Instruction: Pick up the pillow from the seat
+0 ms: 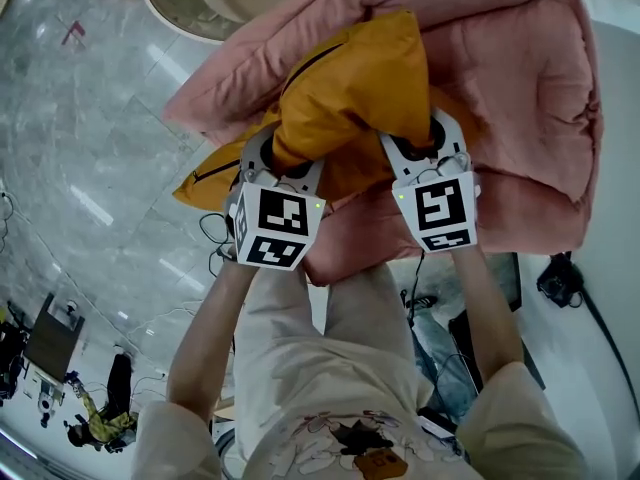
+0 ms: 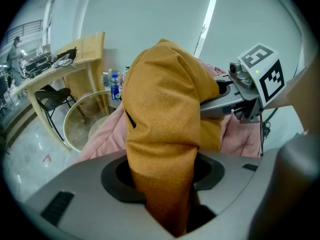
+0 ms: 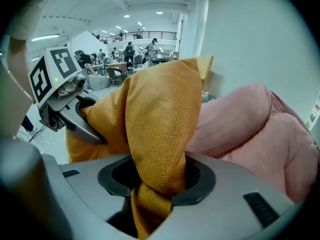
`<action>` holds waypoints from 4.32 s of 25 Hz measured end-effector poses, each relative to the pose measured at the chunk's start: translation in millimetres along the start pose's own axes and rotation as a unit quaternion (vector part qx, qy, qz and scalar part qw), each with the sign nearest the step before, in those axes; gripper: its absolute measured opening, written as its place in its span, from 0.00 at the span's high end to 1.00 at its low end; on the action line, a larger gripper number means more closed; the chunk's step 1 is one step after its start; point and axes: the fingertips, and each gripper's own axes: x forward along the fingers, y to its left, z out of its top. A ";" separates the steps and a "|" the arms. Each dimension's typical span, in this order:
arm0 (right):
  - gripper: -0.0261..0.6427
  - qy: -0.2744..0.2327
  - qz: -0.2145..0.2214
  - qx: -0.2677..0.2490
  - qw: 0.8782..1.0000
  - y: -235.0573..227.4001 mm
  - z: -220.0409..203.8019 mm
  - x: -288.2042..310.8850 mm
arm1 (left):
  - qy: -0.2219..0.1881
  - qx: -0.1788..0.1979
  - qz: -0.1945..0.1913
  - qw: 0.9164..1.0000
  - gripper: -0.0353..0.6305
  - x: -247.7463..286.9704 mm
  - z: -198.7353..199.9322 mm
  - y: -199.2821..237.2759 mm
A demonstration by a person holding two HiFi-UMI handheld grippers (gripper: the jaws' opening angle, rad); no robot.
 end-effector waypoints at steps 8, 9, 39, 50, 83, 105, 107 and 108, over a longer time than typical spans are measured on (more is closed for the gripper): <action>0.66 -0.031 -0.006 -0.009 0.999 13.4 15.2 -40.6 | -0.009 0.003 0.036 0.999 0.61 -39.3 5.0 -19.0; 0.66 -0.034 -0.006 -0.010 0.999 17.1 18.7 -45.4 | -0.010 0.003 0.037 0.999 0.61 -45.3 4.7 -19.2; 0.66 -0.169 -0.066 0.003 0.983 41.4 94.7 -281.6 | -0.064 0.114 0.108 0.986 0.58 -241.2 100.0 -128.6; 0.66 -0.217 -0.082 -0.009 0.973 54.1 109.3 -351.8 | -0.096 0.136 0.148 0.975 0.57 -301.4 119.1 -170.7; 0.65 -0.255 -0.117 0.005 0.960 153.2 92.8 -452.2 | -0.138 0.195 0.150 0.959 0.55 -408.4 67.4 -237.0; 0.64 -0.221 -0.210 0.066 0.950 302.4 90.9 -457.4 | -0.145 0.269 0.062 0.950 0.55 -483.9 -36.1 -205.6; 0.64 -0.216 -0.213 0.068 0.951 306.5 89.9 -459.7 | -0.147 0.269 0.059 0.950 0.55 -486.2 -38.8 -206.8; 0.64 -0.213 -0.214 0.068 0.951 307.6 90.1 -460.9 | -0.148 0.268 0.057 0.950 0.55 -486.8 -39.5 -207.3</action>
